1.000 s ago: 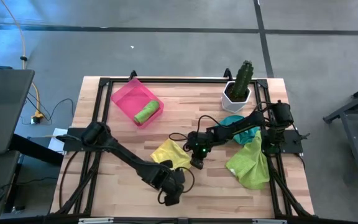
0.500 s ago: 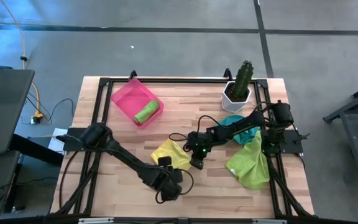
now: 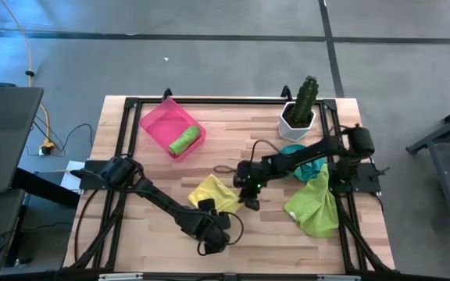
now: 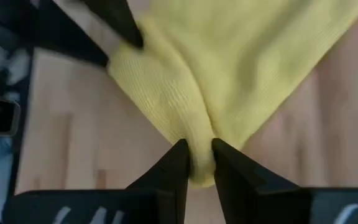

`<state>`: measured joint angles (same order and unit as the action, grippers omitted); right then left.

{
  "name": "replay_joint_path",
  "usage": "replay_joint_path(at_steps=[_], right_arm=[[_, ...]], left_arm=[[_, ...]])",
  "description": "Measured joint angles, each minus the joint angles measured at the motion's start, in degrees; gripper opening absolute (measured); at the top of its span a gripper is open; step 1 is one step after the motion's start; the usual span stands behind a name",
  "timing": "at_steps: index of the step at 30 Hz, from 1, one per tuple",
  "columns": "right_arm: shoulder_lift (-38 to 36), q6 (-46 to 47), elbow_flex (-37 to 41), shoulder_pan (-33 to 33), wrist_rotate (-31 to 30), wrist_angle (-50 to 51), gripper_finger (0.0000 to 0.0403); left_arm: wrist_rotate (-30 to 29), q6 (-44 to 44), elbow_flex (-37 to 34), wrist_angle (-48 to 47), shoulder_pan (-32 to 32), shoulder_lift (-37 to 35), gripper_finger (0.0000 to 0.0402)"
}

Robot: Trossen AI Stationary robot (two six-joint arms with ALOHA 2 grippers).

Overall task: Roll microfiber towels into tight, uniform cylinder then place into a basket
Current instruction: Roll the yellow microfiber cloth

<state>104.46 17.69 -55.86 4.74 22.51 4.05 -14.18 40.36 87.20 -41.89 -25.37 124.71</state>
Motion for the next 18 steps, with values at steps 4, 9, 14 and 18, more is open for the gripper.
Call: replay_joint_path(at_steps=[4,9,14,18], right_arm=[[-5.2,-5.8,0.0,-0.8,-0.2,1.7,0.0064],[-9.3,-18.6,0.2,3.4,-0.3,3.9,0.0064],[-8.0,-29.2,0.5,10.6,-10.2,2.5,0.0064],[-5.6,-34.4,0.5,14.2,-19.9,-1.3,0.0071]], left_arm=[[-0.2,0.0,0.0,-0.1,-0.1,0.1,0.0185],[-0.6,0.0,-0.1,-0.1,-0.2,0.1,0.0184],[-0.6,0.0,-0.1,-0.1,-0.2,0.1,0.0184],[-0.8,0.0,-0.1,-0.1,-0.2,0.1,0.0184]])
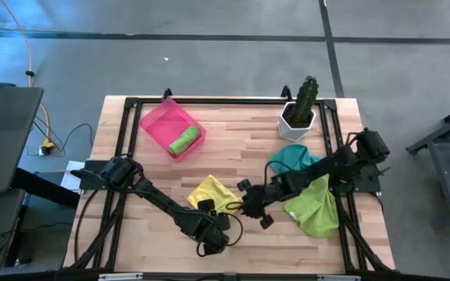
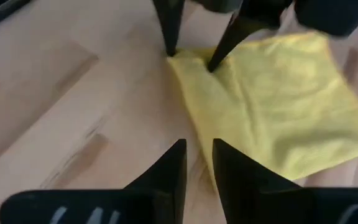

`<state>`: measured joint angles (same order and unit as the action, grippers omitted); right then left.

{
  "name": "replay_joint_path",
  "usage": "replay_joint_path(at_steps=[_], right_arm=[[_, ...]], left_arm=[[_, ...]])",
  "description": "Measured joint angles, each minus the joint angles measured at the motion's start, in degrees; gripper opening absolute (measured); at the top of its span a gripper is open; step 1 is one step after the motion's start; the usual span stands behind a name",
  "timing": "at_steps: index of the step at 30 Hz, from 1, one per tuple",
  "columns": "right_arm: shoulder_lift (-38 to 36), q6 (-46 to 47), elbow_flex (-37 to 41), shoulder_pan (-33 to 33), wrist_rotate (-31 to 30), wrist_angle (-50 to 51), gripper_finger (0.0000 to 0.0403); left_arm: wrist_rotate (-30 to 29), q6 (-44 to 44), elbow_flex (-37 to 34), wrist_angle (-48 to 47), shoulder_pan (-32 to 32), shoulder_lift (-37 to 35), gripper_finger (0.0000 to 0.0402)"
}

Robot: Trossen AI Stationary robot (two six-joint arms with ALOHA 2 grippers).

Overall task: Roll microfiber towels into tight, uniform cylinder then place into a basket
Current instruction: Roll the yellow microfiber cloth

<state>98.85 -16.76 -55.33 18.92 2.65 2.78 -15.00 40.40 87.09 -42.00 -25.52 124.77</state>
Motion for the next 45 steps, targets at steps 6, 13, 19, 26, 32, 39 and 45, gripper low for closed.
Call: replay_joint_path(at_steps=[6,13,19,26,32,39,45], right_arm=[[3.5,-0.1,0.0,0.7,-2.5,-1.8,0.0129],[6.2,-0.3,0.0,-0.2,-7.0,-3.4,0.0187],[9.1,-0.3,0.0,-2.0,-5.5,-5.3,0.0193],[11.4,-0.3,-0.2,-3.0,-5.0,-7.8,0.0193],[11.6,2.1,-0.2,-3.9,-4.5,-7.0,0.0175],[11.6,8.7,-0.3,-5.5,-5.7,-5.5,0.0087],[11.6,13.2,-0.3,-6.6,-3.3,-5.0,0.0009]], left_arm=[[0.0,0.4,0.0,0.0,0.0,0.0,0.0184],[0.1,0.5,0.0,0.0,0.0,0.0,0.0184],[0.2,0.6,0.0,-0.1,0.0,0.0,0.0184],[0.2,1.0,-0.1,-0.1,0.0,0.0,0.0184],[0.2,0.5,0.4,-0.4,-0.2,-0.3,0.0184],[-1.7,-3.1,5.1,-7.4,-1.4,0.3,0.0184],[-2.6,-1.2,6.9,-13.2,-2.8,0.2,0.0184]])
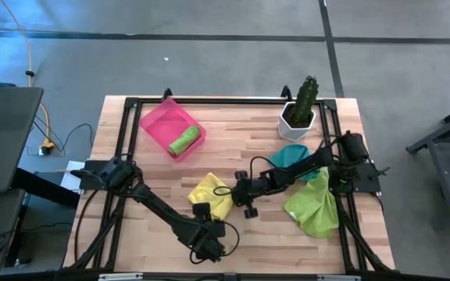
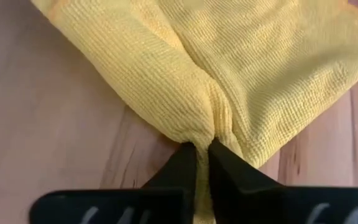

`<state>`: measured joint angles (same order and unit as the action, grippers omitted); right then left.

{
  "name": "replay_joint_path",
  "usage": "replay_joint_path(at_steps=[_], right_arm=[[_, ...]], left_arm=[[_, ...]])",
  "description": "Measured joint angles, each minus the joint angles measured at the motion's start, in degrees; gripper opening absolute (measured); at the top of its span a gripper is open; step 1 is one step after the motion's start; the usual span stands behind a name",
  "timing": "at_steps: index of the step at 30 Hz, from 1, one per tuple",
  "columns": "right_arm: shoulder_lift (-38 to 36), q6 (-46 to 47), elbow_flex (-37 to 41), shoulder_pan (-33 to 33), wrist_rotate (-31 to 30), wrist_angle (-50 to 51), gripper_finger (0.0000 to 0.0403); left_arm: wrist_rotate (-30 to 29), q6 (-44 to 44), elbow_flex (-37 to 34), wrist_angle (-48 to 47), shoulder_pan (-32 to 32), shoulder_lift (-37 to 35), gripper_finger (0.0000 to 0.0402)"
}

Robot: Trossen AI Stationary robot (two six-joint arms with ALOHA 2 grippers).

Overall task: Roll microfiber towels into tight, uniform cylinder then place into a basket
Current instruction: Roll the yellow microfiber cloth

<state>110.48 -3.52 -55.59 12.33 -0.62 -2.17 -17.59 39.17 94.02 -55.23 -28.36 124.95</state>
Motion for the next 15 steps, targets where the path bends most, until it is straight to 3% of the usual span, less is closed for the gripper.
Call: replay_joint_path(at_steps=[4,8,11,15], right_arm=[[0.0,8.2,0.0,-1.1,4.9,0.2,0.0012],[0.1,18.7,-0.2,-3.0,14.3,0.8,0.0007],[0.2,20.6,-1.3,-3.7,19.4,1.6,0.0005],[0.4,21.0,-5.1,-3.4,20.4,7.8,0.0004]], left_arm=[[-0.4,1.3,0.0,-1.2,-1.0,0.0,0.0184],[-0.6,2.5,0.1,-2.4,-1.9,-0.1,0.0184],[-3.2,4.0,0.1,-5.1,-2.4,-0.2,0.0184],[-8.9,10.9,0.1,-12.6,-3.0,-0.2,0.0184]])
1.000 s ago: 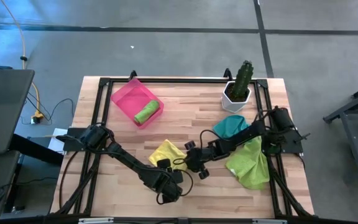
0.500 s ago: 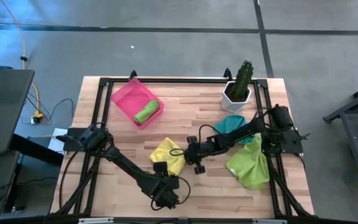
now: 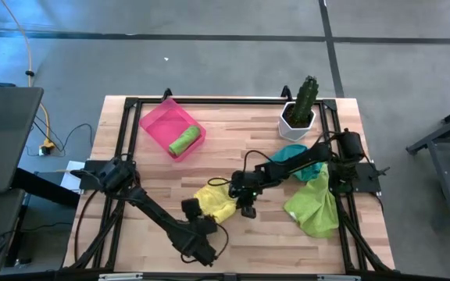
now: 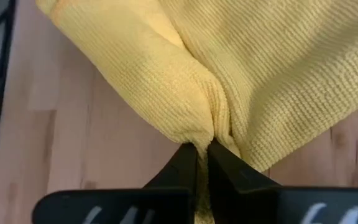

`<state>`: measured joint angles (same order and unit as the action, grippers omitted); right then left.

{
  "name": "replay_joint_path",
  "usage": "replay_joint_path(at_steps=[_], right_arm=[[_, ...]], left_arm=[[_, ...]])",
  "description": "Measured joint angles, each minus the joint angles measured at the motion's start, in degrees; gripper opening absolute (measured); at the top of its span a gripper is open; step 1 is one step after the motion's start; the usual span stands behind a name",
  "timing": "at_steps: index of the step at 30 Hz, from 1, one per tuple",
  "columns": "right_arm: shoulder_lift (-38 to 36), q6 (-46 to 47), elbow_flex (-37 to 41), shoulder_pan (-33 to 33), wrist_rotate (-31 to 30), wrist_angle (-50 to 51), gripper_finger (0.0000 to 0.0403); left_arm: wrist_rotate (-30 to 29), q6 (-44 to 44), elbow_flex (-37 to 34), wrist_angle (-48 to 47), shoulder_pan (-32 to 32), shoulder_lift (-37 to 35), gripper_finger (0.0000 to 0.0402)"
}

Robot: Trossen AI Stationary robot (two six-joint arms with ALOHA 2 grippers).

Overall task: Roll microfiber towels into tight, uniform cylinder then place into a basket
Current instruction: Roll the yellow microfiber cloth

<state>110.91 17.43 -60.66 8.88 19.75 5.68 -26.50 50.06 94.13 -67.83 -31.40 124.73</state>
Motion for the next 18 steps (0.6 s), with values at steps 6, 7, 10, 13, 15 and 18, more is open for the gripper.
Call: replay_joint_path(at_steps=[6,7,10,13,15,18], right_arm=[[0.0,0.8,-9.3,0.0,-6.0,17.7,0.0003],[0.0,0.8,-10.6,0.0,-6.5,19.6,0.0003],[0.0,0.8,-13.7,0.0,-6.8,23.3,0.0003],[0.0,0.6,-15.1,0.0,-7.5,25.2,0.0003],[0.3,0.2,-15.2,0.0,-7.5,25.8,0.0003],[2.1,-0.1,-15.3,0.0,-7.5,26.0,0.0003]], left_arm=[[-3.5,10.5,0.0,-7.7,-1.4,0.0,0.0184],[-4.3,11.6,0.0,-7.6,-1.6,0.0,0.0184],[-7.3,14.9,0.1,-7.2,-2.1,0.0,0.0184],[-10.9,18.9,0.1,-7.2,-2.5,-0.1,0.0184],[-13.0,21.5,0.1,-7.1,-2.8,-0.1,0.0184],[-13.9,23.3,0.1,-5.8,-3.3,-0.8,0.0184]])
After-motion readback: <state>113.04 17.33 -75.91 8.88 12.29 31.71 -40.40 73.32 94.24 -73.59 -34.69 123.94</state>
